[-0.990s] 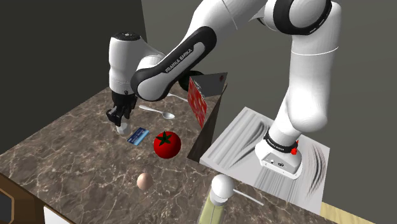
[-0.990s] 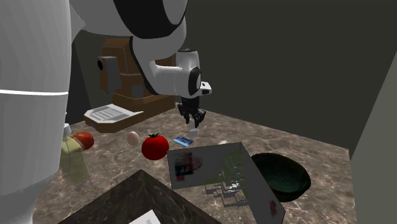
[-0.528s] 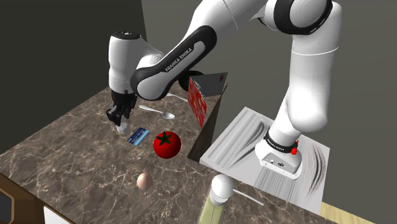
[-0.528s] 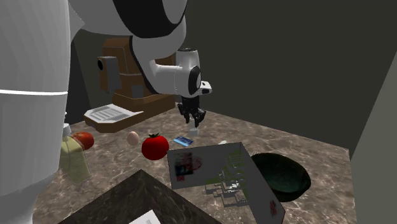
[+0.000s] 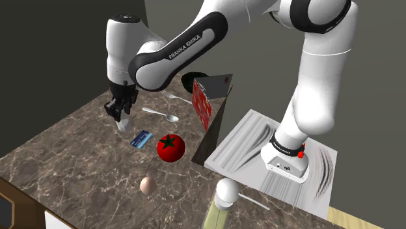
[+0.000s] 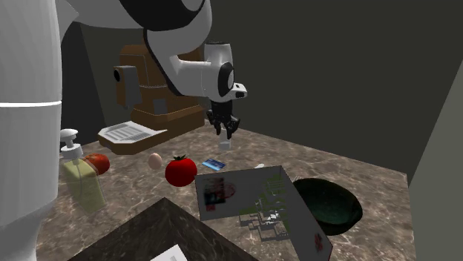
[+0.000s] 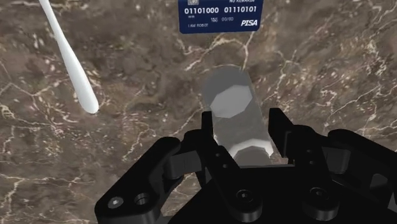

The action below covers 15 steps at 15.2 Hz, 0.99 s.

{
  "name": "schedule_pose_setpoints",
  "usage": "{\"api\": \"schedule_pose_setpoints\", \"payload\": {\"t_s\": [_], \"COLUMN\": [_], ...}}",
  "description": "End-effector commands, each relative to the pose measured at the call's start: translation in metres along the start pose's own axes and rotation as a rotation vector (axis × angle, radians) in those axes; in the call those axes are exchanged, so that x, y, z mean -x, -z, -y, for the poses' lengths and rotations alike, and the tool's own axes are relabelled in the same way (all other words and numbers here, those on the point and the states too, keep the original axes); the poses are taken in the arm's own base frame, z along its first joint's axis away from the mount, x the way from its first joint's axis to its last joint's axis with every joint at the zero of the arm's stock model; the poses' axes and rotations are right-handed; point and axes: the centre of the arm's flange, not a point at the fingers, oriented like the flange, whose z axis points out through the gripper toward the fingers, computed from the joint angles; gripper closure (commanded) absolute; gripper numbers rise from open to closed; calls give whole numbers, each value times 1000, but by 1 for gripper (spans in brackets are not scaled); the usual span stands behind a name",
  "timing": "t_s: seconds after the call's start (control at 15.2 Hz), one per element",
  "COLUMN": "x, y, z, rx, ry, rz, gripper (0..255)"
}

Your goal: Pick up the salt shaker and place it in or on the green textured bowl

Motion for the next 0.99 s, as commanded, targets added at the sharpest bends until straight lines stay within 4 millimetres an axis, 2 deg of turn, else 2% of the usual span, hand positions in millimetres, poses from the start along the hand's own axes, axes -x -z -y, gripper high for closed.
{"api": "schedule_pose_setpoints", "payload": {"t_s": [0.0, 0.92], "x": [-3, -20], "y": [9, 80], "z": [1, 10], "rx": [0, 0], "ry": [0, 0], "rz": [0, 0], "gripper": [255, 255]}}
